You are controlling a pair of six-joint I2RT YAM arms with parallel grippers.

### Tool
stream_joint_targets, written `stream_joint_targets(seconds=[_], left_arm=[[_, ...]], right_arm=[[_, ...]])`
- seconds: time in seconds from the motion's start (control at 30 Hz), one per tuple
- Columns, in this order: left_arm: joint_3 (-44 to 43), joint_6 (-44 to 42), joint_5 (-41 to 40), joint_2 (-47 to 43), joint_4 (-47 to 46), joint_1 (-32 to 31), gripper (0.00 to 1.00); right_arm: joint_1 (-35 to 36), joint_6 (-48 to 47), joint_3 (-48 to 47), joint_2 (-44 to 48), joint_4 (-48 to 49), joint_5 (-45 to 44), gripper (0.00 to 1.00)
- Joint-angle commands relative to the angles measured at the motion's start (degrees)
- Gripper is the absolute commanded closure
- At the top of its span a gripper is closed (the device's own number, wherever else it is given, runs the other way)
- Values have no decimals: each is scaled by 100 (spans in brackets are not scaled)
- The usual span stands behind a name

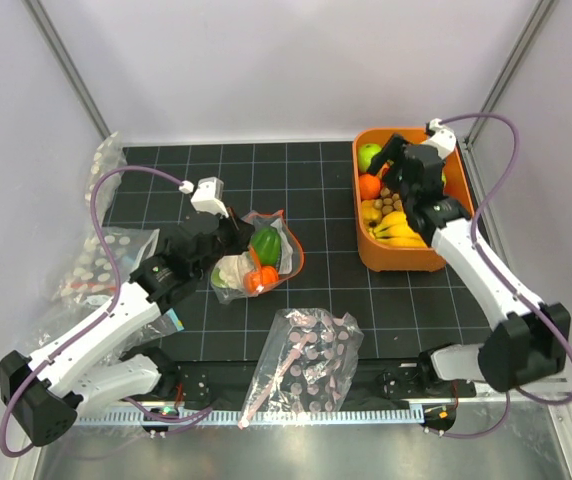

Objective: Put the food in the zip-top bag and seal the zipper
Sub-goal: Adjust the zipper food storage bag at the center of the board, then pick up the fake fruit from the bin.

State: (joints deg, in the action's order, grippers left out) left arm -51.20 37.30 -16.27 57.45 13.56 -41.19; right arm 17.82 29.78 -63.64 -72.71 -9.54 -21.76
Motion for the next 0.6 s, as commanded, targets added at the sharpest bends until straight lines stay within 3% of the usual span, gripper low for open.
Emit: stream_joint_targets(seconds=[0.0,0.13,0.57], left_arm=[[-110,-38,63,-146,-240,-3,100],[-101,-30,54,-147,-231,-3,100],[-118,-38,116,-129,-231,-3,100]], right_arm=[[-410,676,-526,-567,398,733,13],[-850,1389,-562,-1429,1145,1498,0],[-930,1663,-1985,-3485,1279,1114,0]])
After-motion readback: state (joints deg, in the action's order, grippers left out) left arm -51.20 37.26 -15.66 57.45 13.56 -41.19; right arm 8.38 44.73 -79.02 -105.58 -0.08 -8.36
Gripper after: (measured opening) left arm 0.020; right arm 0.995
